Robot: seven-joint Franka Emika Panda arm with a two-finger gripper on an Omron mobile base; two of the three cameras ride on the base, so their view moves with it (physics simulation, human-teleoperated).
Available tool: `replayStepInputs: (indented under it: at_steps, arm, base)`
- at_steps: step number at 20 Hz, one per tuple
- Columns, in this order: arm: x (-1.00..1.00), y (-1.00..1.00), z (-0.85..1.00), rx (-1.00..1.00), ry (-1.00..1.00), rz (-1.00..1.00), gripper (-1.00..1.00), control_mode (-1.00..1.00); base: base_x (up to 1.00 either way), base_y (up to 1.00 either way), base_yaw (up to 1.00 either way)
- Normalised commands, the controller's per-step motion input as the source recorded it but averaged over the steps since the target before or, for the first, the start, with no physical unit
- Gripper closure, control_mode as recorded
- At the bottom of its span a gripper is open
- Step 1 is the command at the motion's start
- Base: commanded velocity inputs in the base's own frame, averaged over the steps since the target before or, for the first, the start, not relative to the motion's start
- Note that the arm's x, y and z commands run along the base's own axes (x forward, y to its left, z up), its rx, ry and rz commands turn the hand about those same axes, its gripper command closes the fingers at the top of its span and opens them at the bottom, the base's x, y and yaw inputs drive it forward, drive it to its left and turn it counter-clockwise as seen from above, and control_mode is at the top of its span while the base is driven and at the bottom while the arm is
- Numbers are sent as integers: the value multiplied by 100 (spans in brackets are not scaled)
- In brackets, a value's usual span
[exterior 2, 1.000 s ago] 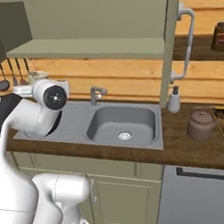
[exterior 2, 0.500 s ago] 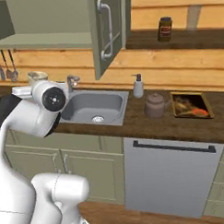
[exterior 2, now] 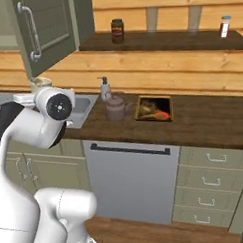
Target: Pick the kettle from the counter and place it on the tray. Then pick the mug from the cabinet and place it on the tray. Then close the cabinet doors.
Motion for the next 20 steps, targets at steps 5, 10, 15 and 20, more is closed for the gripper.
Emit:
replayStepInputs:
  at_steps: [5, 10, 15, 20]
  arm:
    - [0, 0, 0, 0, 0, 0, 100, 100]
    - [0, 0, 0, 0, 0, 0, 100, 100]
    - [0, 0, 0, 0, 0, 0, 100, 100]
    - [0, 0, 0, 0, 0, 0, 100, 100]
  base:
    - [1, -100, 0]
    - [4, -80, 0]
    - [33, -3, 1]
    - [51, 27, 0]
